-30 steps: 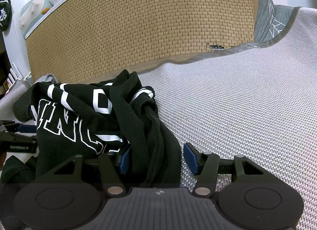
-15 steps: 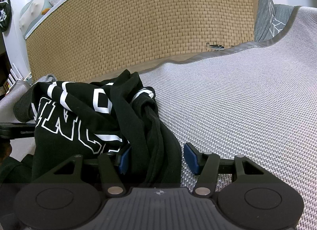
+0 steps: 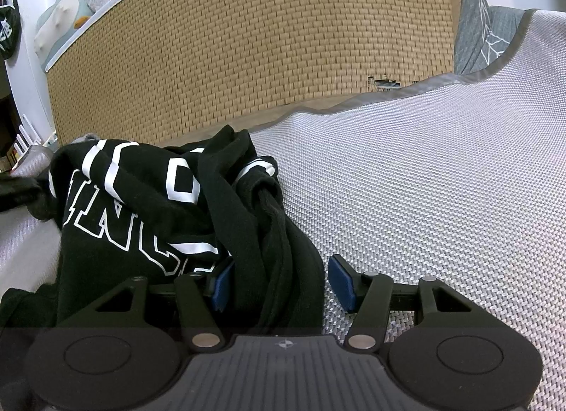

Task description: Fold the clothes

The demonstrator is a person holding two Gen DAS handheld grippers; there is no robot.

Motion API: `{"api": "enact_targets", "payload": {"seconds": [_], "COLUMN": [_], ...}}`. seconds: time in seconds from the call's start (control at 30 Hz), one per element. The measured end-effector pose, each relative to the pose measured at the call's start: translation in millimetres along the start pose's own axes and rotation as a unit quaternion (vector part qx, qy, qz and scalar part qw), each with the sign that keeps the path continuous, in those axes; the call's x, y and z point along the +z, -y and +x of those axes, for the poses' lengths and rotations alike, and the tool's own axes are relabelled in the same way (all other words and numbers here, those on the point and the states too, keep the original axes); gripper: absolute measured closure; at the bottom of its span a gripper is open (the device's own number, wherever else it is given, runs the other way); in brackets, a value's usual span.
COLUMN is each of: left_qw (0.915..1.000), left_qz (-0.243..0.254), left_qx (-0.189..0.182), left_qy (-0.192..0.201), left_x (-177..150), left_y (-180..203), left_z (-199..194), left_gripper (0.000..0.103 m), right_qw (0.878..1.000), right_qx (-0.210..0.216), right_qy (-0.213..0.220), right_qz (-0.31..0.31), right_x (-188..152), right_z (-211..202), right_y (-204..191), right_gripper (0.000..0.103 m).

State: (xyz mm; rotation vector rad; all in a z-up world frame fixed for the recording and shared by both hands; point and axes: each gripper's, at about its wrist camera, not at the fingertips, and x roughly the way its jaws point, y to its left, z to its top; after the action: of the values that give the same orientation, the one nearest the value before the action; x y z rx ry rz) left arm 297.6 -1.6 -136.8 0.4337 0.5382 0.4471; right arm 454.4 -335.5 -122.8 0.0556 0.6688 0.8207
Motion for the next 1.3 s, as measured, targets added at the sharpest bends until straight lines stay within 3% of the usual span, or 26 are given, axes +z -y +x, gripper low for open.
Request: {"api": "enact_targets", "payload": {"seconds": [0.1, 0.2, 0.33, 0.47, 0.5, 0.6, 0.73, 0.77, 0.83, 0.87, 1.0, 1.3], "left_qw": [0.9977, 0.9980, 0.9994, 0.9990, 0.9982, 0.9921, 0.9740, 0.9659, 0.9359, 0.9281, 0.9343, 0.9340], "left_qz": [0.031, 0.020, 0.025, 0.021, 0.017, 0.009, -0.005, -0.021, -0.060, -0.071, -0.069, 0.002], "left_qx": [0.042, 0.035, 0.011, -0.030, -0.047, -0.108, -0.198, -0.227, -0.306, -0.321, -0.306, -0.316], "left_qy": [0.044, 0.048, 0.023, -0.024, -0.034, -0.064, -0.109, -0.123, -0.164, -0.176, -0.169, -0.166], "left_x": [14, 32, 32, 14, 8, -12, -33, -39, -50, -56, -66, -69], "left_y": [-12, -33, -42, -36, -33, -21, -2, 2, 13, 21, 37, 52], "left_z": [-16, -24, -24, -16, -15, -16, -16, -17, -16, -19, -30, -62], "left_gripper": [0.102, 0.102, 0.097, 0.083, 0.073, 0.061, 0.060, 0.058, 0.053, 0.053, 0.053, 0.060], "right_qw": [1.000, 1.000, 1.000, 1.000, 1.000, 1.000, 1.000, 1.000, 1.000, 1.000, 1.000, 1.000], "right_qx": [0.001, 0.001, 0.002, 0.002, 0.003, 0.003, 0.002, 0.002, 0.001, 0.001, 0.001, -0.001], "right_qy": [0.000, -0.001, -0.001, -0.002, -0.002, -0.002, -0.002, -0.003, -0.003, -0.003, -0.004, -0.005], "right_qz": [0.001, 0.002, 0.003, 0.005, 0.005, 0.005, 0.006, 0.005, 0.005, 0.005, 0.005, 0.006], "right_x": [0, 0, 1, 1, 1, 1, 1, 1, 0, 0, 0, 1], "right_z": [0, 0, -1, -1, -1, -1, -1, -1, -1, -1, -1, -1], "right_y": [0, 0, 1, 1, 1, 1, 1, 1, 1, 1, 1, 0], "right_gripper": [0.043, 0.043, 0.043, 0.043, 0.043, 0.043, 0.043, 0.043, 0.042, 0.042, 0.042, 0.042]}}
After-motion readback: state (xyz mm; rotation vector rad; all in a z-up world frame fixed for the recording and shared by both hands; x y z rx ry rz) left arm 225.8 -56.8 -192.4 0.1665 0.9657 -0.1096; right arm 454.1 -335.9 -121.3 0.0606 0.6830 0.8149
